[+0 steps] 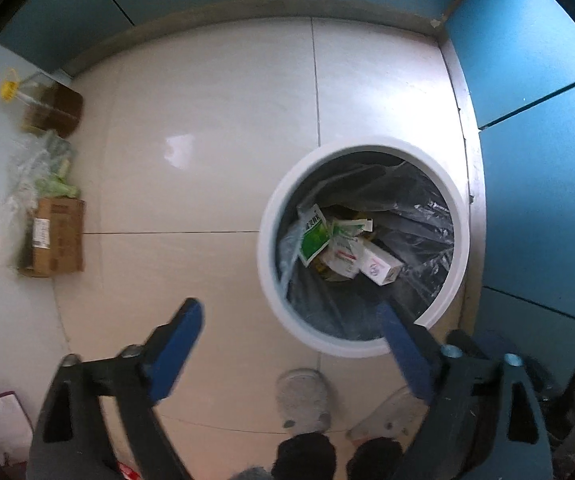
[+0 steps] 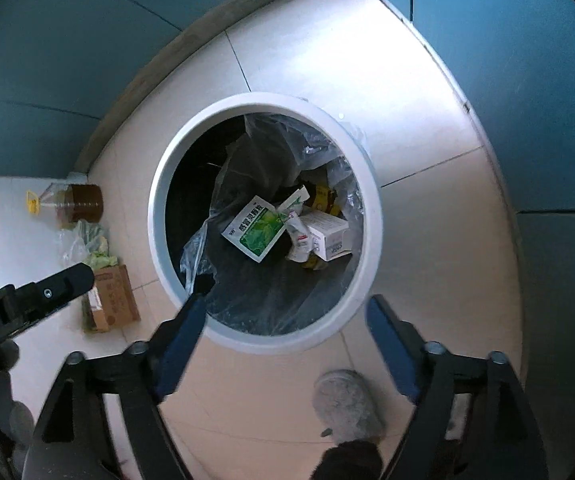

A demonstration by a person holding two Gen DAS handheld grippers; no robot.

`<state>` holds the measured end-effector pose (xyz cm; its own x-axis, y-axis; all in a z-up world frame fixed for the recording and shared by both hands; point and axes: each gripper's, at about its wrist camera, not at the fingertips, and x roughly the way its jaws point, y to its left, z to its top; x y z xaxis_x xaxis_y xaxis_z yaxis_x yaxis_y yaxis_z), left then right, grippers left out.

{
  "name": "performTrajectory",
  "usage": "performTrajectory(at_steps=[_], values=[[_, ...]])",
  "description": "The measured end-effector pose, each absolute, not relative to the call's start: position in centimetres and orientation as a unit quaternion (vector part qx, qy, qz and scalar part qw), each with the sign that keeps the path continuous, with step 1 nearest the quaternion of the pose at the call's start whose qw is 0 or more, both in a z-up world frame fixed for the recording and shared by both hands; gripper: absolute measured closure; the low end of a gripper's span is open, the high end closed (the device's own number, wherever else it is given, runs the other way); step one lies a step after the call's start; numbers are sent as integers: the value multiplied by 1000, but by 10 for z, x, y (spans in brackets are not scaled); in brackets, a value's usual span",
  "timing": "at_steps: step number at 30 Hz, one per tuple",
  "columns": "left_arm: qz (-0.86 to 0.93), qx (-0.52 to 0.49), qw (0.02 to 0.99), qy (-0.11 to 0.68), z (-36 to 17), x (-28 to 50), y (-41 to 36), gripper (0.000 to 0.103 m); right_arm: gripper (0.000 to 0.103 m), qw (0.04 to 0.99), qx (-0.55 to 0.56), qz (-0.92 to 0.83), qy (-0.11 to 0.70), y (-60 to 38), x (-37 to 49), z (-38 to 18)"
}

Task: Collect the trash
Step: 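Move both tools back from the bin toward the table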

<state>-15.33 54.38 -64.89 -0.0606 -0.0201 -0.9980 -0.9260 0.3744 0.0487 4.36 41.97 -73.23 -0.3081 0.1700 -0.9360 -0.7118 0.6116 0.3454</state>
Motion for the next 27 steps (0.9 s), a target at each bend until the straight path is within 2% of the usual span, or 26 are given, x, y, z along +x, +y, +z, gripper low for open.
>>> performTrajectory(at_steps=[2,3,7,14,27], values=[[405,-381,566,609,-634,-155,537,5,1,570,-216,394,688,417,42,-710],[410,-374,567,609,-625,-156,533,5,1,575,-227,393,681,415,41,-700],[428,-359,572,601,-579,-160,516,5,1,595,-256,386,657,408,42,-649],[446,-351,581,584,-486,-169,493,5,0,625,-286,397,608,393,43,-528],[464,-320,614,552,-317,-177,433,5,0,638,-251,441,579,341,37,-334]])
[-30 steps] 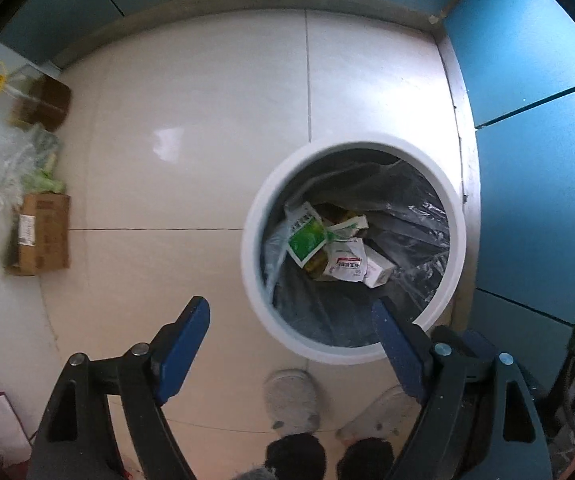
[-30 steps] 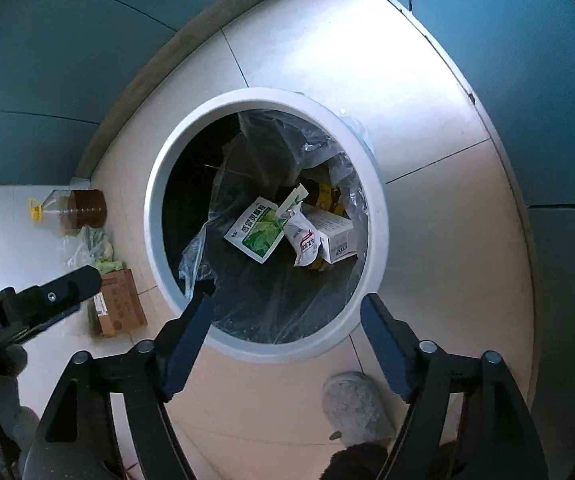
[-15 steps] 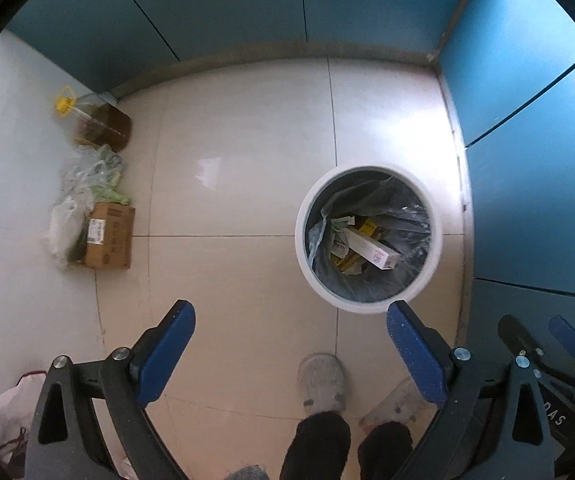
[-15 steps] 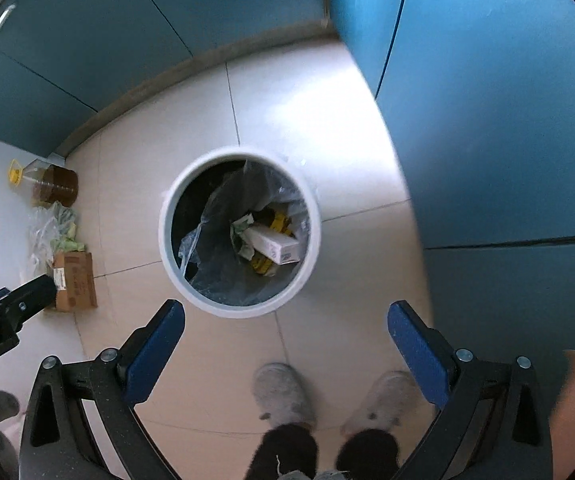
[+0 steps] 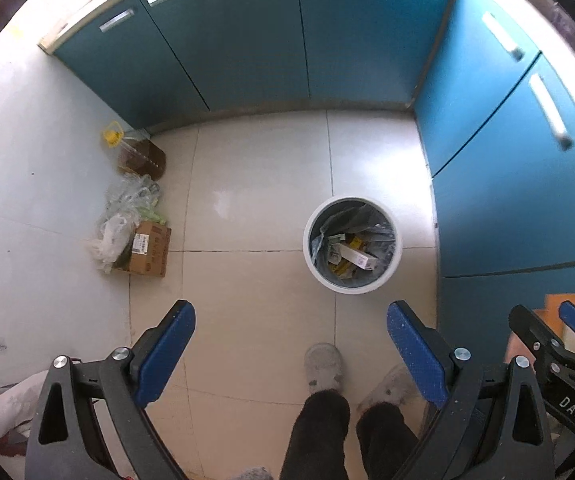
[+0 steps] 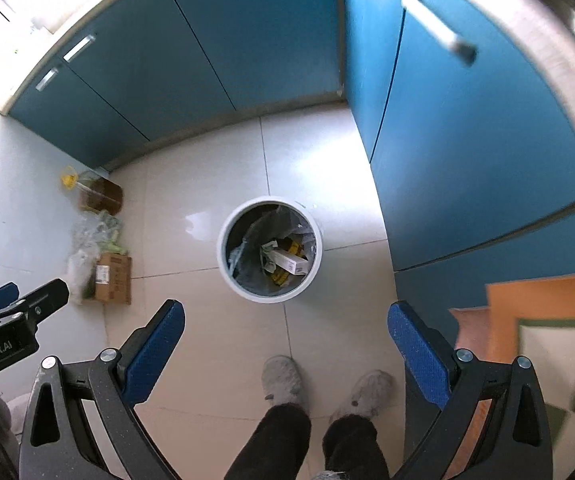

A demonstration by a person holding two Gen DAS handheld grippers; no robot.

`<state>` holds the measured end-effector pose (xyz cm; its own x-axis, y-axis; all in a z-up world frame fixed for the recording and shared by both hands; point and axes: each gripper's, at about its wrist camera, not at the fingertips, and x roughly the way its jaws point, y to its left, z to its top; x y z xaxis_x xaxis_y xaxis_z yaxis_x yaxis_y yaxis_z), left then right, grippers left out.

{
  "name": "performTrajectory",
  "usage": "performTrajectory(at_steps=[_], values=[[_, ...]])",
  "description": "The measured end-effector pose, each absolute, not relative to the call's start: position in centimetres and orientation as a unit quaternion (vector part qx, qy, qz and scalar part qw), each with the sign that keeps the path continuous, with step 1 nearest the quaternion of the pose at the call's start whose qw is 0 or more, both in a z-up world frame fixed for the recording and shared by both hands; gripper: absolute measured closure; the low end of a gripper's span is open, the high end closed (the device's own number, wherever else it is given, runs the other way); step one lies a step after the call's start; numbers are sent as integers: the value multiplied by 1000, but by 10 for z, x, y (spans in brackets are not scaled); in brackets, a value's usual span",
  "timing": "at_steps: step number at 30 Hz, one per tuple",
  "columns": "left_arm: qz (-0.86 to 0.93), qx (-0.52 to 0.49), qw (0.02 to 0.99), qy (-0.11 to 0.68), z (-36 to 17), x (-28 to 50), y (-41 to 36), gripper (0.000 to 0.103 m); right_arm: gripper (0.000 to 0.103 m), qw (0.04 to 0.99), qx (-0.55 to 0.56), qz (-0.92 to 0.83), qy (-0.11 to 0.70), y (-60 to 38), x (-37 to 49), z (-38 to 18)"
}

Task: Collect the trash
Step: 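Move both tools back from the bin toward the table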

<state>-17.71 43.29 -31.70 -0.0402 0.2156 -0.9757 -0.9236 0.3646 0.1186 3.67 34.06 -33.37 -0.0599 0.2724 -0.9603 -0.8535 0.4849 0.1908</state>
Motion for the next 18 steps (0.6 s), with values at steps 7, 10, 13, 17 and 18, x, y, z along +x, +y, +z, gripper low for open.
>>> performTrajectory(at_steps=[7,10,13,17,18], values=[[446,-283,652,544,-231,-143,389,5,0,653,-185,434,593,278,74,-238],[415,-276,674,545,-215,-106,373,5,0,684,-136,397,596,224,124,-198],[367,-272,696,554,-206,-48,349,5,0,718,-94,341,599,164,176,-176],[276,-259,724,577,-198,52,297,5,0,761,-32,236,603,55,251,-164],[255,-255,727,584,-198,75,282,5,0,771,-18,207,602,24,269,-166]])
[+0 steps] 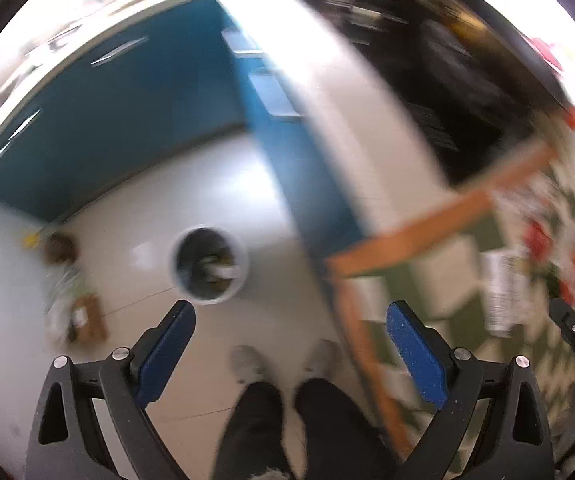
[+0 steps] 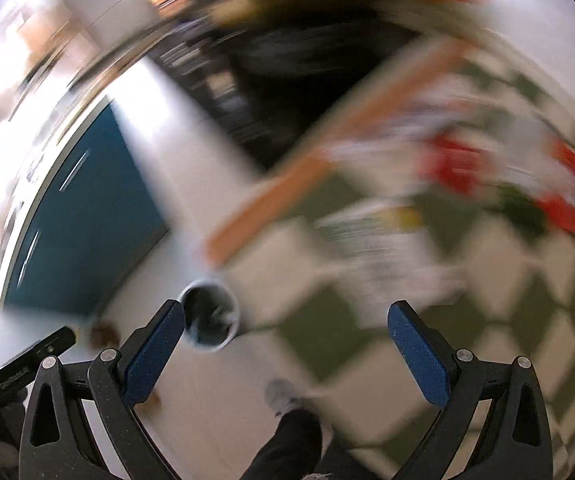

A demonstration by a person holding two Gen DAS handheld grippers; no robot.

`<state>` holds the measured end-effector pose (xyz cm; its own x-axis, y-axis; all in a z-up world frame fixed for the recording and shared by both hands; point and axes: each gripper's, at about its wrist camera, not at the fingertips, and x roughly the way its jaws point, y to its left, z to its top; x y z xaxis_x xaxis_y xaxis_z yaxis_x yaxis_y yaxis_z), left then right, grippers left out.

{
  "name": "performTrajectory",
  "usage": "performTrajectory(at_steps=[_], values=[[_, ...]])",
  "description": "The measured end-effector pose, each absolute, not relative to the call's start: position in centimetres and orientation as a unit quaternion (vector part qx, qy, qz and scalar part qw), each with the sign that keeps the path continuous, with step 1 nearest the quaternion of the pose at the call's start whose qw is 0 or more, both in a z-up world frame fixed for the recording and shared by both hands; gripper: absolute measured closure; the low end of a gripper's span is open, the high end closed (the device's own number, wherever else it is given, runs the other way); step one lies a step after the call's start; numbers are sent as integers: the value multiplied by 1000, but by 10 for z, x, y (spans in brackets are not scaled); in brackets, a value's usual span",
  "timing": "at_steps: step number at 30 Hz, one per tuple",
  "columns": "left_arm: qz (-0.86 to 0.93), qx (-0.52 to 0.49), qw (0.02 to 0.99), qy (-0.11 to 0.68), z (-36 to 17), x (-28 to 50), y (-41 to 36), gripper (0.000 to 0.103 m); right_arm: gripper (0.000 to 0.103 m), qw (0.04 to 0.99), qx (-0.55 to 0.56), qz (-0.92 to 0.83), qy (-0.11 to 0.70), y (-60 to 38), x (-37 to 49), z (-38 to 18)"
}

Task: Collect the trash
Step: 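Move both tools back from the bin toward the table, then grasp the green-white throat lozenge box with the left tool while the right tool grasps the green pepper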

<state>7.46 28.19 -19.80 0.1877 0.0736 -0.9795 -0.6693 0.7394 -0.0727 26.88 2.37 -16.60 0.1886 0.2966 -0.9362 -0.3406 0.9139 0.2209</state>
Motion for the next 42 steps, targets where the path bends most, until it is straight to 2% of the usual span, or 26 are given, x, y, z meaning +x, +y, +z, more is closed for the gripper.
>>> performTrajectory(at_steps=[6,7,8,10,12,14,15,16,18,23,26,27,30,31,32,42], values=[[111,-285,690,656,-244,205,173,6,1,776,47,108,619,-101,343,-191],[101,-290,681,665,-253,220,159,6,4,775,52,110,620,-114,354,-195],[93,-298,673,670,-261,233,147,6,13,774,50,111,622,-119,361,-199],[100,-298,662,680,-275,252,130,6,21,772,41,114,624,-127,371,-205],[110,-289,657,688,-283,262,123,7,23,773,26,129,621,-131,375,-211],[123,-269,663,687,-286,265,119,16,23,774,-3,149,615,-120,383,-215],[129,-249,675,682,-282,266,117,34,23,774,-14,158,613,-116,385,-218],[129,-226,687,678,-279,266,115,37,23,771,-30,173,612,-109,388,-222],[119,-196,700,677,-275,267,113,38,25,767,-56,193,609,-99,387,-225],[138,-137,721,665,-266,252,127,38,42,756,-130,225,601,-66,389,-245],[142,-136,724,662,-265,243,137,38,53,752,-177,230,593,-47,388,-259],[142,-138,724,661,-266,243,137,38,54,756,-190,231,582,-43,386,-260],[142,-141,726,658,-267,239,139,38,68,772,-202,227,559,-37,379,-255],[140,-139,731,654,-265,238,139,38,81,775,-198,227,555,-37,376,-251],[138,-139,733,651,-266,234,140,38,85,775,-180,230,560,-39,373,-246],[122,-163,757,621,-236,208,151,38,86,757,10,229,612,-63,334,-220]])
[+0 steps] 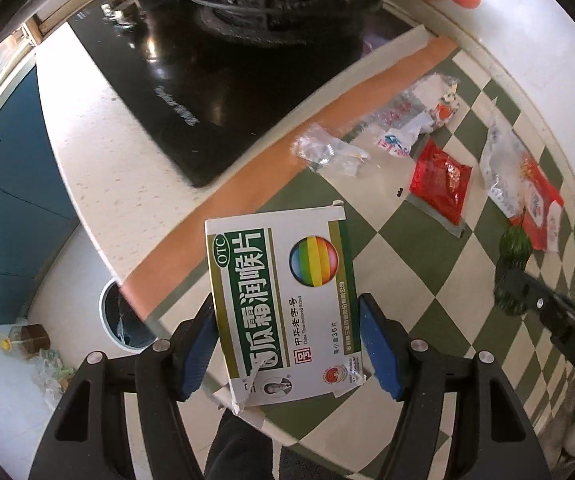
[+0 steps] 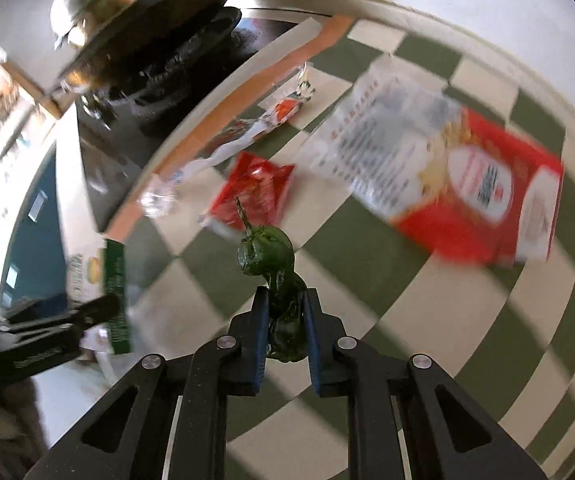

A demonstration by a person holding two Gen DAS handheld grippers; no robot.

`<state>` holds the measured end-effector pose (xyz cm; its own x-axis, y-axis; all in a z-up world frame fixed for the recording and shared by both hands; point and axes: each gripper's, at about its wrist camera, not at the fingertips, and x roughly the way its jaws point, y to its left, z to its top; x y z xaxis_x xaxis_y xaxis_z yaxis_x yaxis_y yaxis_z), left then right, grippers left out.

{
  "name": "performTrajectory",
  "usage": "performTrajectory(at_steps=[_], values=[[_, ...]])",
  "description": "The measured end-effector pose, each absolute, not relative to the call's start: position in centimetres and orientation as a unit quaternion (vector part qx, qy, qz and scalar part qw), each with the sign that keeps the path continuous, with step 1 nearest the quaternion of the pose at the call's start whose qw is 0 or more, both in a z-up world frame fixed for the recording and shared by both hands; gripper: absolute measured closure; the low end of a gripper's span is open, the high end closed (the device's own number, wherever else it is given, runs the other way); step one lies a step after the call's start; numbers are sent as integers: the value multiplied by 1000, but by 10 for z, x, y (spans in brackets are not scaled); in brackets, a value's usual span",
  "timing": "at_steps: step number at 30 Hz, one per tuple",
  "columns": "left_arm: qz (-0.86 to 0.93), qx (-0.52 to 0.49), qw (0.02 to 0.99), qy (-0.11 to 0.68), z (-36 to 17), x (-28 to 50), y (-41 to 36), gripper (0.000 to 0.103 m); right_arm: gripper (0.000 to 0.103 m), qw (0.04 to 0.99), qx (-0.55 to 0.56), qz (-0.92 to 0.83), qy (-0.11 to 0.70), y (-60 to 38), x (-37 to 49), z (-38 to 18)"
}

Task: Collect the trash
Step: 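Grasp the green-white throat lozenge box with the left tool while the right tool grasps the green pepper, then carry the lozenge box and green pepper to the bin and release them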

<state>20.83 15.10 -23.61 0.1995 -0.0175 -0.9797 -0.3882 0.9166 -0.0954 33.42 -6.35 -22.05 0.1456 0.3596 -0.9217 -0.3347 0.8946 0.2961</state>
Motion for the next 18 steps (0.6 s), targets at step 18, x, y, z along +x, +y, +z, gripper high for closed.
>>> performTrajectory(at_steps=[18], values=[[259,-257,737,569,-235,38,350,39,86,664,-1,399,633,168,203,-245]])
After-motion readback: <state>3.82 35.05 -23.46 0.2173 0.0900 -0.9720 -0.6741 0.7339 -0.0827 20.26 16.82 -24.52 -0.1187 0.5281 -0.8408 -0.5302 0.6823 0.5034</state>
